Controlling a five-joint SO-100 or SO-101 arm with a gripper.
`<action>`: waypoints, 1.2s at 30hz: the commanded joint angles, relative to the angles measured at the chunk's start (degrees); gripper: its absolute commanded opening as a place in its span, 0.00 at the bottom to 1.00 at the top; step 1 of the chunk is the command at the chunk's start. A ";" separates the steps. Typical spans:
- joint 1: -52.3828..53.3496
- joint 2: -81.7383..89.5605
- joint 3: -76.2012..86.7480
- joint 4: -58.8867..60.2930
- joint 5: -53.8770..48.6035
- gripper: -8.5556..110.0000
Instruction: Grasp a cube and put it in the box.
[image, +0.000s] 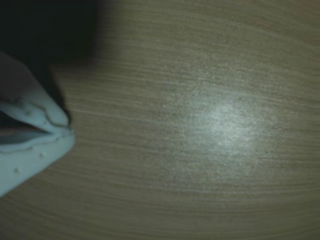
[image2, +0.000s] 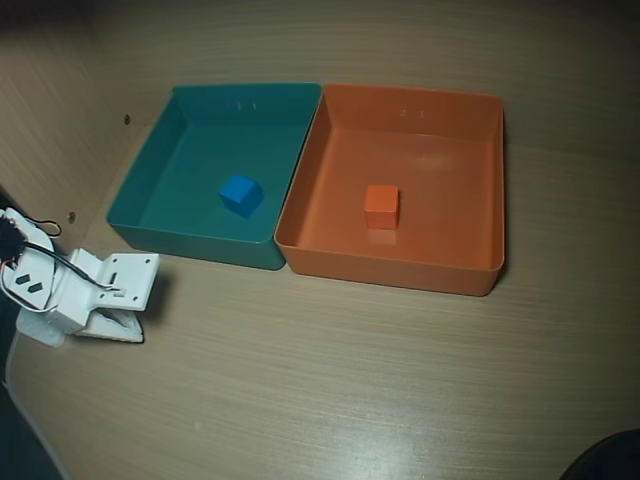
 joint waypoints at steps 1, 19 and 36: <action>-0.35 0.35 3.78 0.26 -0.26 0.02; -0.26 0.44 3.78 11.34 3.43 0.02; -0.26 0.35 3.78 11.43 3.43 0.02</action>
